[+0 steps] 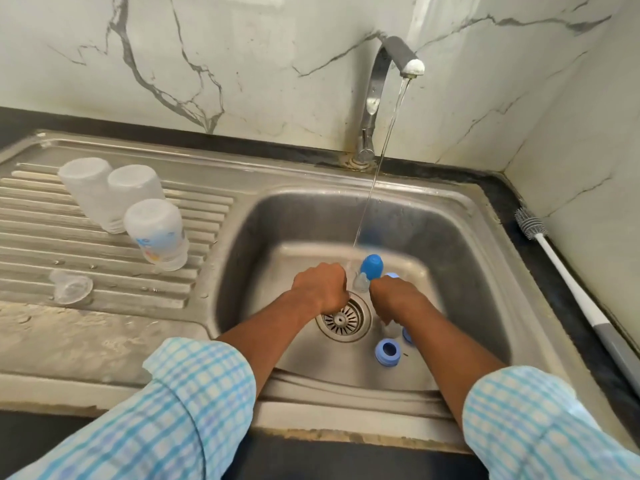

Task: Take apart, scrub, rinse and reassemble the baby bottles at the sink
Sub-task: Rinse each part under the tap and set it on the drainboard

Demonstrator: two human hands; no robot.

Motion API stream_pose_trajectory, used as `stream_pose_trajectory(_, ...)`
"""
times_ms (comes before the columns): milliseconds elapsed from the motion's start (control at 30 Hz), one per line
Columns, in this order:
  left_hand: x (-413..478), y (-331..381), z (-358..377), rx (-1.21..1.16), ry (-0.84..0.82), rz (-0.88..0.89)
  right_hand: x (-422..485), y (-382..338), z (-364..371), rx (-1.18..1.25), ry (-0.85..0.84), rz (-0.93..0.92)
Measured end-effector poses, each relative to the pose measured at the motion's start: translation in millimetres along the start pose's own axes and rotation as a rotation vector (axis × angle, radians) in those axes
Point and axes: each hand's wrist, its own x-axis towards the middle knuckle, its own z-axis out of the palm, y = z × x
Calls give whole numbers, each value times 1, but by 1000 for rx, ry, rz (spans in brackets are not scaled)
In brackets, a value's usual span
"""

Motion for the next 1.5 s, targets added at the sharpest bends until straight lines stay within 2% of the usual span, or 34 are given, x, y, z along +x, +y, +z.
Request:
stream_pose_trajectory(133, 16, -5, 2, -76, -11, -22, 3, 4, 8, -15, -8, 21)
stream_pose_trajectory(267, 30, -5, 4, -228, -1, -27, 8, 11, -5, 91, -1, 70)
stream_pose_trajectory(300, 34, -5, 4, -293, 6, -36, 14, 15, -13, 198, 22, 81)
stream_pose_trajectory(367, 40, -2, 2, -473, 26, -72, 23, 22, -30, 579, 99, 75)
stream_pose_trajectory(467, 49, 6, -7, -942, 32, -141, 27, 21, -50, 1057, 344, 0)
stream_pose_trajectory(533, 52, 12, -15, -1246, 44, -129, 27, 16, -55, 1189, 451, -56)
stream_pose_trajectory(633, 60, 15, -22, -1465, 148, -88, 30, 12, -56, 1309, 504, -113)
stream_pose_trajectory(733, 68, 15, -22, -1496, 241, -62, 32, 13, -58, 1435, 511, -127)
stream_pose_trajectory(833, 72, 17, -20, -1515, 257, -1, 35, 11, -61, 1495, 551, -114)
stream_pose_trajectory(1000, 74, 18, -14, -1381, 331, 75, 45, 4, -61, 1269, 733, 11)
stream_pose_trajectory(1100, 72, 19, -13, -1298, 366, 107, 45, 2, -63, 1167, 779, 64)
stream_pose_trajectory(1267, 73, 19, -14, -1344, 420, 107, 41, -1, -63, 1102, 874, 139)
stream_pose_trajectory(1400, 74, 18, -15, -1352, 445, 105, 42, -3, -64, 1116, 849, 127)
stream_pose_trajectory(1500, 76, 18, -12, -1337, 470, 102, 42, -5, -67, 1162, 772, 30)
